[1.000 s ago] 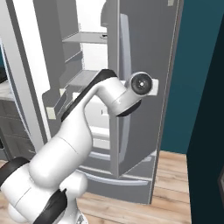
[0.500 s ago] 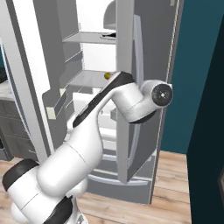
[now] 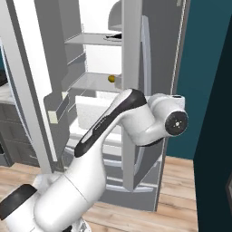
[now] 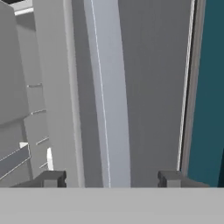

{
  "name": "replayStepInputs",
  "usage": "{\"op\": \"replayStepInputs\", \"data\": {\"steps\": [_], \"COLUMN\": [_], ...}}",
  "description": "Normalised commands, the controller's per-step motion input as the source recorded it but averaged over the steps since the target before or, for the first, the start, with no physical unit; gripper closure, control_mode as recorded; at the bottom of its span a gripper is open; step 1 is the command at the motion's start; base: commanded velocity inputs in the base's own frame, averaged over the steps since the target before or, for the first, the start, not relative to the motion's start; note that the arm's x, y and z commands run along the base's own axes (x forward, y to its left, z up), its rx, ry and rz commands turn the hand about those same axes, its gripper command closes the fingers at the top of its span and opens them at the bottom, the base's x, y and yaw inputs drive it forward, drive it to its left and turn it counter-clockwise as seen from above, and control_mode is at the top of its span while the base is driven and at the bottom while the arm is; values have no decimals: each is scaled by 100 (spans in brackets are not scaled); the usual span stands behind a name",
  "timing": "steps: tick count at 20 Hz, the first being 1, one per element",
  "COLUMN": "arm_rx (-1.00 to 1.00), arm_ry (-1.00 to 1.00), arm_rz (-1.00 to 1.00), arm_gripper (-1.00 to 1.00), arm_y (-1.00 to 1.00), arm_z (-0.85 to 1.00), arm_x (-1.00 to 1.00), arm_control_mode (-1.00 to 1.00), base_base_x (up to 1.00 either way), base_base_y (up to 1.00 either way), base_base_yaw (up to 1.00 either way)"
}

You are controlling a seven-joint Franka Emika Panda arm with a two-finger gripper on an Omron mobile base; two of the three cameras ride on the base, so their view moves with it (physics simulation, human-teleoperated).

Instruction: Retrieve the fish from the fridge and place it on the saucepan with marinade on the stove.

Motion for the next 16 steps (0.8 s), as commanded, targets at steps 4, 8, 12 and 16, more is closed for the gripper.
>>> {"op": "replayStepInputs", "data": {"steps": [4, 8, 12, 16], "arm_rx": [-6, -23, -34, -32], "arm_ry": [-15, -6, -2, 0], "arm_rz": [-7, -1, -2, -3], "arm_gripper": [-100, -100, -100, -100], "arm_y": [3, 79, 100, 100], "arm_z": [22, 0, 0, 0], "arm_x": [-73, -29, -11, -1], "arm_control_mode": [-100, -100, -100, -100], "base_base_x": [0, 0, 0, 0], "base_base_y": [0, 0, 0, 0], "base_base_yaw": [0, 0, 0, 0]}}
